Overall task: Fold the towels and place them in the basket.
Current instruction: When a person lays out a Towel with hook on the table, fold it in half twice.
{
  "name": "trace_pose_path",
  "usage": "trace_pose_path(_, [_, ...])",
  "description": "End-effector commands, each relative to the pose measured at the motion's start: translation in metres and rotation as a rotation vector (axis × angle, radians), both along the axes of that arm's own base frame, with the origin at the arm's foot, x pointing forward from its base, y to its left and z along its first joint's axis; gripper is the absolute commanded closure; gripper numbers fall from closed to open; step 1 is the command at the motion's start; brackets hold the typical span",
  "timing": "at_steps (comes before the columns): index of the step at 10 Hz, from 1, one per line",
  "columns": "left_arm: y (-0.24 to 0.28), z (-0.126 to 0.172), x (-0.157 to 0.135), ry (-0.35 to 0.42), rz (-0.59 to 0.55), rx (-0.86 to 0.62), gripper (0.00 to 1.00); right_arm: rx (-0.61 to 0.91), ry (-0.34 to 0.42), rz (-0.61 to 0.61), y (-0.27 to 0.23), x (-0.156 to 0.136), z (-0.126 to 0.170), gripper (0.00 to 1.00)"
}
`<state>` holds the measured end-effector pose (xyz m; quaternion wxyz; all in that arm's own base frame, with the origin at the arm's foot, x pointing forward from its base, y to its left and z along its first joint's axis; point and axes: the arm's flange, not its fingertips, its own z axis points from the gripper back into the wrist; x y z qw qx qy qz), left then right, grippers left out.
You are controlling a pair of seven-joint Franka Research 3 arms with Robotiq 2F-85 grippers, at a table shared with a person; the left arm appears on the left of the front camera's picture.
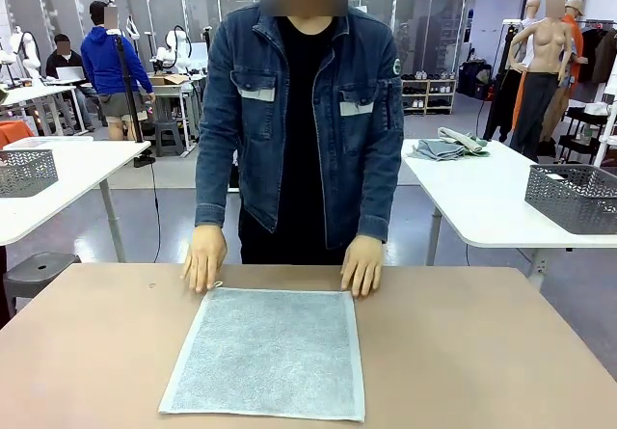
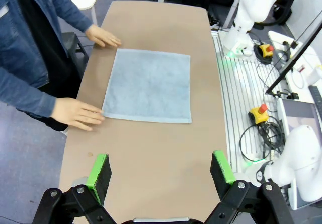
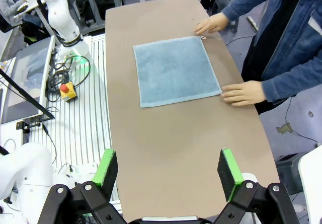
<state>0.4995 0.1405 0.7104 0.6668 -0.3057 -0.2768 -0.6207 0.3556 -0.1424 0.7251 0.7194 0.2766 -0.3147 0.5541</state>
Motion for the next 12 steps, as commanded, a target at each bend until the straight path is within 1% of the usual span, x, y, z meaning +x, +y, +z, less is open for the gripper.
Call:
trace_pose_path(1, [0.0,-0.001,-0.001,-0.002,0.001,-0.004,0.0,0.002,-0.001,0.003,0.001,0.0,0.0,0.0])
trace_pose_path(8, [0.0,0.0,0.0,0.0,0.0,0.0,0.0,0.0,0.0,0.0,0.0,0.0,0.0,0.0])
trace_pose_path(10, [-0.043,-0.009,0.002,0.039,-0.014,0.071,0.0,-0.054,0.065,0.033,0.039,0.01,-0.006,0.0])
trace_pose_path(12, [-0.096,-0.038,0.007,0.093,-0.021,0.162,0.0,-0.134,0.116,0.039,0.089,0.026,-0.032,0.0])
